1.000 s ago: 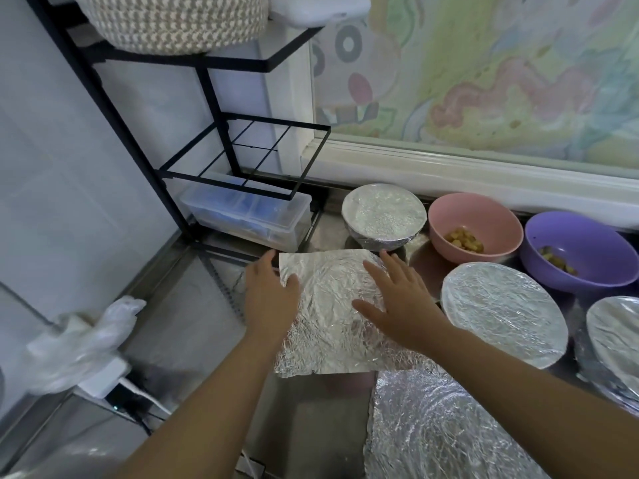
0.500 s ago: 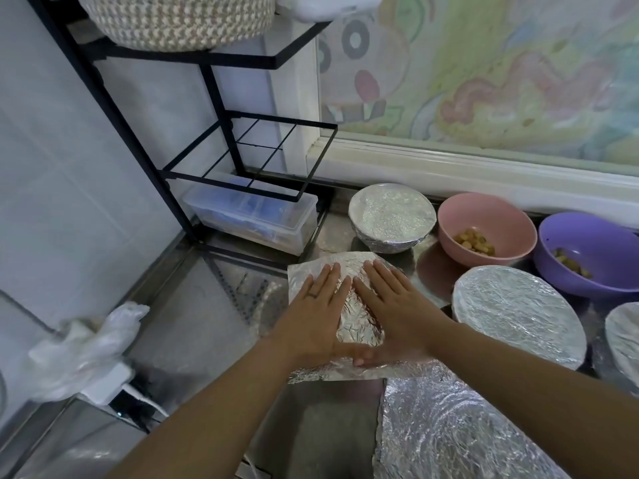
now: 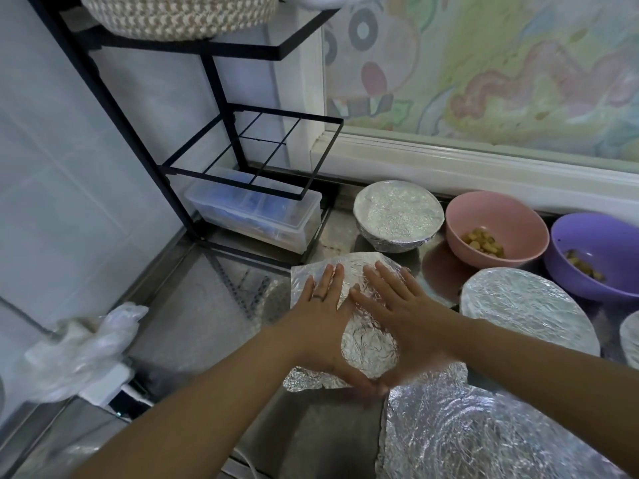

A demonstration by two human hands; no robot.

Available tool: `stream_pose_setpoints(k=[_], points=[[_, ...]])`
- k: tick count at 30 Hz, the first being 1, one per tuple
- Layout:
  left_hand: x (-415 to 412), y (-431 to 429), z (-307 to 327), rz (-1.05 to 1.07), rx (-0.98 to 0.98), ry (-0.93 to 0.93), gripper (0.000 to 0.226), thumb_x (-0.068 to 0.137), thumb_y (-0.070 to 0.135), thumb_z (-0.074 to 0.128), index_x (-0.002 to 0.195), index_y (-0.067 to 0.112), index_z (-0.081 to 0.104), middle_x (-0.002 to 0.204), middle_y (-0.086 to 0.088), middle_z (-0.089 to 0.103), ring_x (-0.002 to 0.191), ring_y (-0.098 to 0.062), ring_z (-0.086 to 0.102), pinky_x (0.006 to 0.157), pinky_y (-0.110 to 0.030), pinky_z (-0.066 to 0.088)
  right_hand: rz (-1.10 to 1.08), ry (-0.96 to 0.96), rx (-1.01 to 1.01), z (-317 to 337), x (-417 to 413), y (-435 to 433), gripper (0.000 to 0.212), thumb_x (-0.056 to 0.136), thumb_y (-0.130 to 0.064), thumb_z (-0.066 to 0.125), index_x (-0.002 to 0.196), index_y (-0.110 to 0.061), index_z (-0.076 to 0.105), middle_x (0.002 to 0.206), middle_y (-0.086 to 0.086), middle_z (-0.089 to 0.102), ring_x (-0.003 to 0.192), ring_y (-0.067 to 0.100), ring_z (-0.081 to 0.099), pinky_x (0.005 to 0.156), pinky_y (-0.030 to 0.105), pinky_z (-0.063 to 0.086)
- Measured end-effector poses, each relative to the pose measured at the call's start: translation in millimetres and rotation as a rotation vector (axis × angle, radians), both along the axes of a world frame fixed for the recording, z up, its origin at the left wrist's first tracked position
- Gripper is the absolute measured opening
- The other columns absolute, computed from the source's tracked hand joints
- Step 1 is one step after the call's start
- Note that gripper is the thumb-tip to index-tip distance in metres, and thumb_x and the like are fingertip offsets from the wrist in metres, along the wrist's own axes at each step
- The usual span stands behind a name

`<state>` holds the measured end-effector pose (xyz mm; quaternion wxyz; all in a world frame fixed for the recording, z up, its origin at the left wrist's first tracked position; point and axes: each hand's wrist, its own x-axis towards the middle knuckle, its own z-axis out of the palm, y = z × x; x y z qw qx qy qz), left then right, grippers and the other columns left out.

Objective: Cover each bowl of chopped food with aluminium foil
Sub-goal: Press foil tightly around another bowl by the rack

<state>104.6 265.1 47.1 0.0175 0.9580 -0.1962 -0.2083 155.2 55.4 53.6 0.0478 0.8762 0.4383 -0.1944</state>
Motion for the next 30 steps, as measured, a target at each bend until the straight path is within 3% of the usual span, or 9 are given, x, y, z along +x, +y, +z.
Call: stream_pose_setpoints(k=[11, 13, 16, 18, 20, 23, 27, 30], points=[[1, -1, 0, -0.014, 0.021, 0.032, 0.148, 0.055, 0.097, 0.054, 0.154, 0.019, -0.024, 0.148, -0.015, -0.049, 0.131, -0.03, -0.054, 0.118, -0.06, -0.012, 0.064, -0.132, 0.019, -13, -5, -8, 0.135, 0.062, -0.102, 0.036, 0.157, -0.028, -0.025, 0.163, 0.015, -0.03, 0.148, 0.033, -0.034, 0.12, 0.064, -0.005], [2, -1, -1, -0.013, 0.016, 0.034, 0.149, 0.055, 0.097, 0.054, 0.154, 0.019, -0.025, 0.148, -0.014, -0.05, 0.131, -0.029, -0.054, 0.118, -0.06, -0.012, 0.07, -0.11, 0.016, -10, -5, -7, 0.14, 0.059, -0.102, 0.042, 0.156, -0.028, -0.027, 0.161, 0.013, -0.034, 0.146, 0.032, -0.038, 0.12, 0.066, -0.009], [2, 0, -1, 0.002, -0.011, 0.048, 0.15, 0.052, 0.098, 0.054, 0.153, 0.022, -0.026, 0.148, -0.012, -0.051, 0.132, -0.029, -0.053, 0.118, -0.061, -0.013, 0.018, 0.047, 0.0, 4, 1, -7, 0.15, 0.051, -0.098, 0.056, 0.15, -0.034, -0.037, 0.153, 0.002, -0.05, 0.138, 0.025, -0.05, 0.113, 0.058, -0.028], [2, 1, 0, 0.026, -0.046, 0.061, 0.149, 0.053, 0.098, 0.054, 0.153, 0.024, -0.027, 0.148, -0.007, -0.051, 0.134, -0.028, -0.051, 0.118, -0.06, -0.015, -0.043, 0.101, 0.103, 17, 10, -4, 0.144, 0.052, -0.101, 0.049, 0.151, -0.038, -0.034, 0.155, -0.006, -0.047, 0.141, 0.02, -0.047, 0.113, 0.052, -0.028], [2, 3, 1, 0.078, -0.104, 0.066, 0.144, 0.056, 0.097, 0.053, 0.154, 0.025, -0.025, 0.151, -0.001, -0.048, 0.138, -0.026, -0.047, 0.119, -0.058, -0.015, -0.1, 0.097, 0.24, 20, 19, 0, 0.126, 0.065, -0.102, 0.033, 0.158, -0.035, -0.021, 0.163, -0.009, -0.032, 0.149, 0.015, -0.034, 0.121, 0.05, -0.019], [2, 2, -1, 0.243, -0.204, 0.001, 0.124, 0.072, 0.091, 0.044, 0.158, 0.023, -0.013, 0.16, 0.003, -0.035, 0.146, -0.019, -0.034, 0.122, -0.052, -0.012, -0.199, 0.041, 0.392, 9, 25, 11, 0.094, 0.087, -0.082, 0.012, 0.163, -0.027, 0.009, 0.17, -0.007, 0.002, 0.156, 0.013, -0.002, 0.128, 0.043, 0.002], [4, -14, -15, 0.451, -0.308, -0.329, 0.066, 0.105, 0.044, 0.034, 0.159, 0.016, 0.01, 0.168, 0.0, 0.002, 0.154, -0.017, -0.004, 0.125, -0.044, 0.006, -0.287, -0.057, 0.465, -17, 28, 25, 0.074, 0.097, -0.054, 0.014, 0.155, -0.017, 0.041, 0.16, 0.0, 0.039, 0.148, 0.022, 0.035, 0.121, 0.038, 0.028], [3, -24, -24, 0.517, -0.312, -0.427, 0.06, 0.103, 0.023, 0.045, 0.158, 0.013, 0.022, 0.165, -0.002, 0.02, 0.151, -0.019, 0.022, 0.121, -0.039, 0.027, -0.309, -0.11, 0.559, -34, 30, 30, 0.058, 0.102, -0.04, 0.028, 0.142, -0.011, 0.058, 0.142, 0.007, 0.059, 0.125, 0.03, 0.057, 0.102, 0.044, 0.051]])
